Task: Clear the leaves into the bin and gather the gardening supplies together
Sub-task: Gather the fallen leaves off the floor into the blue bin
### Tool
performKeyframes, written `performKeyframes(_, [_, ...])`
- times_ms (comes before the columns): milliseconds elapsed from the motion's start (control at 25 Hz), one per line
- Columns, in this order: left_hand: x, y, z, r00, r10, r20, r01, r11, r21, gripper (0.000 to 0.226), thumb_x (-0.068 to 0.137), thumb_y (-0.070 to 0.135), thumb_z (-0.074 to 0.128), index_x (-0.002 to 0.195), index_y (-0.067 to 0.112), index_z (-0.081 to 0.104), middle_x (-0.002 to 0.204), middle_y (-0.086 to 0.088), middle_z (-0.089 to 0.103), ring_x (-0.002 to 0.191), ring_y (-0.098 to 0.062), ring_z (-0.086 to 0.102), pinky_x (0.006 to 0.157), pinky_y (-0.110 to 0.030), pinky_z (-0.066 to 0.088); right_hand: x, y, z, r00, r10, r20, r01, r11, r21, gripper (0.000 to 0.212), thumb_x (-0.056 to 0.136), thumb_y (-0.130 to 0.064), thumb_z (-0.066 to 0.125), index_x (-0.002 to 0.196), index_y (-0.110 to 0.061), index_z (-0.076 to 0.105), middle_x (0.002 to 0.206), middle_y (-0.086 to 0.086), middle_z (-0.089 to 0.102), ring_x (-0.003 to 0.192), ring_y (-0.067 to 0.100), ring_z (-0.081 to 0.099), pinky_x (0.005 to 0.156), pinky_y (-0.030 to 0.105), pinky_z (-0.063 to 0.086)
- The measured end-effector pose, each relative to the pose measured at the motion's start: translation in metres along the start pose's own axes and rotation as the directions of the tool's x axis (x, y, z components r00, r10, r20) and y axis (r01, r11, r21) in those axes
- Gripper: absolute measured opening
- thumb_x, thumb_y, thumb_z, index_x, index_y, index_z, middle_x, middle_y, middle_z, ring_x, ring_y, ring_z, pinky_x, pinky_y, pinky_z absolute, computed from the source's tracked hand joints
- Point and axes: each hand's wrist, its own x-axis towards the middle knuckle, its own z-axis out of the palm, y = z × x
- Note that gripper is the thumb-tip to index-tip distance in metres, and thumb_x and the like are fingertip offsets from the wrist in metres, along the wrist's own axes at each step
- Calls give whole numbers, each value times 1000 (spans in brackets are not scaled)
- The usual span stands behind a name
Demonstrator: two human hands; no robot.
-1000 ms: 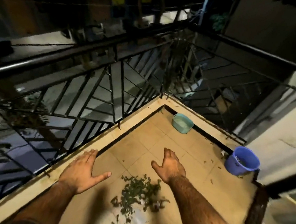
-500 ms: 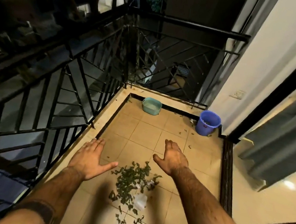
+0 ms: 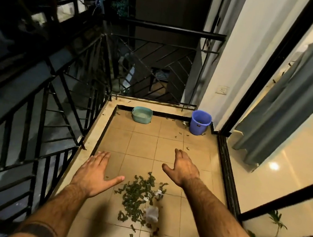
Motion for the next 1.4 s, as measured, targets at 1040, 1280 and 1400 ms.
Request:
performKeyframes(1040, [164,12,143,980,197,-33,-196,980,12,113,79,92,27,161,22,-8,169,1,-8,155,-16,-3,123,-36,2,102,49,163,997,44,-65,-43,999,29,91,90,-64,50,159,-13,22,164,6,28,148,21,31,112,38,39])
performKeyframes(1280, [247,-16,297,988,136,69,-131,989,-69,121,75,88,47,161,24,-8,170,1,-1,155,-18,10,123,-37,15,168,92,307,996,93,-5,-93,995,-21,87,90,-61,54,157,-14,26,150,9,45,134,27,44,103,42,47])
performKeyframes(1400, [296,-31,404,983,108,148,-97,992,-80,125,72,85,57,161,25,-6,170,2,3,154,-19,14,123,-39,21,201,127,413,992,102,70,-99,994,-51,85,90,-55,60,157,-15,25,148,10,46,133,29,44,101,43,48])
